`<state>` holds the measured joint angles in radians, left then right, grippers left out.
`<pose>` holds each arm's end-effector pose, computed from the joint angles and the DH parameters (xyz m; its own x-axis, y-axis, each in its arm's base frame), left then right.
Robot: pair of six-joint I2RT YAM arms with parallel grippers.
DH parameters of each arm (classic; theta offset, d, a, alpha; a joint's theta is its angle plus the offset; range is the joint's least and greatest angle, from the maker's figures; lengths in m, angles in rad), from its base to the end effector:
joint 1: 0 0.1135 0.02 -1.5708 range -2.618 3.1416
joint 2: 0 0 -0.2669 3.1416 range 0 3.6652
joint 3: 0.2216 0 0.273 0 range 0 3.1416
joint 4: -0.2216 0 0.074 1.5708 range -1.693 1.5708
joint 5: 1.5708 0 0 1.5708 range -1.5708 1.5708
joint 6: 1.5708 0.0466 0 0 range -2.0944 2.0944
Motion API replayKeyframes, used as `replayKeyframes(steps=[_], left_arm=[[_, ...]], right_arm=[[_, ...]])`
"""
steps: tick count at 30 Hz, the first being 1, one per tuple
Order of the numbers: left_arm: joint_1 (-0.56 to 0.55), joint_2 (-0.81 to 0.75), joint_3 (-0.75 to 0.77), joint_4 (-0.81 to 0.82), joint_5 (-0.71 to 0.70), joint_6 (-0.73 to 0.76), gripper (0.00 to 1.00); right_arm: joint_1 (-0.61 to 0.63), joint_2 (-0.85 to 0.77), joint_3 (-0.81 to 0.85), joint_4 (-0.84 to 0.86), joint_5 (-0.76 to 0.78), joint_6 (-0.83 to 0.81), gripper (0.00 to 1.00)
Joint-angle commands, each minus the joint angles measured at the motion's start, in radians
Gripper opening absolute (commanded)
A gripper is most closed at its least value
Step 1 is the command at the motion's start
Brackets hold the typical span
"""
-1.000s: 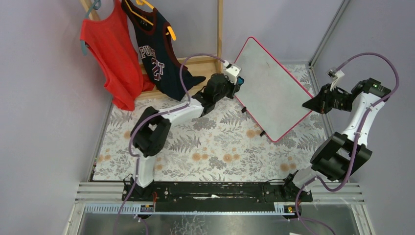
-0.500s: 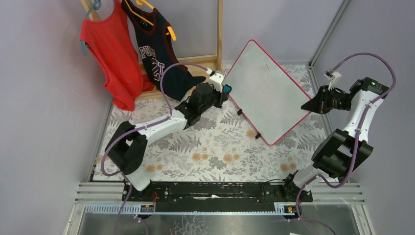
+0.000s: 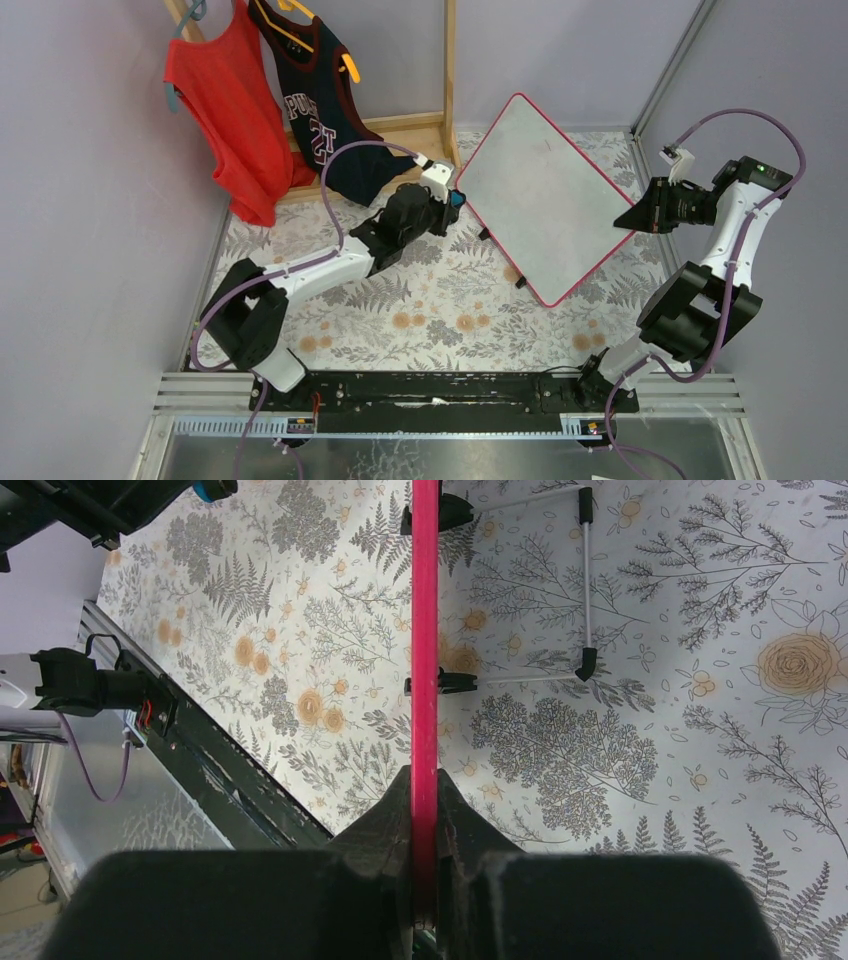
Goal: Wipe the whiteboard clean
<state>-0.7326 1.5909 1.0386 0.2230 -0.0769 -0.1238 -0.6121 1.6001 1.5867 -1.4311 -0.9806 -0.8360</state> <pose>0.2980 -0.2632 0.2527 -0.3142 0.1171 -0.9421 0.5784 0.8105 -0.0922 0.2739 -0.1450 0.3376 -0.7181 -0.0004 -0.6960 -0.4454 0.7686 0.4591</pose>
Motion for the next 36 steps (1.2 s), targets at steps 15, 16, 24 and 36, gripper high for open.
replayKeyframes(steps=[15,16,24,36], left_arm=[[-0.001,-0.061,-0.128,0.004,-0.056,-0.044,0.0],[-0.001,-0.057,-0.123,-0.017,-0.056,-0.051,0.0],[0.017,-0.009,0.006,-0.377,-0.068,-0.16,0.0],[0.03,-0.001,0.105,-0.776,0.054,-0.223,0.07]], right_arm=[[0.014,-0.028,-0.011,0.043,0.094,0.027,0.01],[0.014,-0.031,-0.009,0.044,0.094,0.027,0.01],[0.014,-0.048,-0.015,0.053,0.095,0.035,0.0],[0.014,-0.031,-0.047,0.085,0.073,0.046,0.0]])
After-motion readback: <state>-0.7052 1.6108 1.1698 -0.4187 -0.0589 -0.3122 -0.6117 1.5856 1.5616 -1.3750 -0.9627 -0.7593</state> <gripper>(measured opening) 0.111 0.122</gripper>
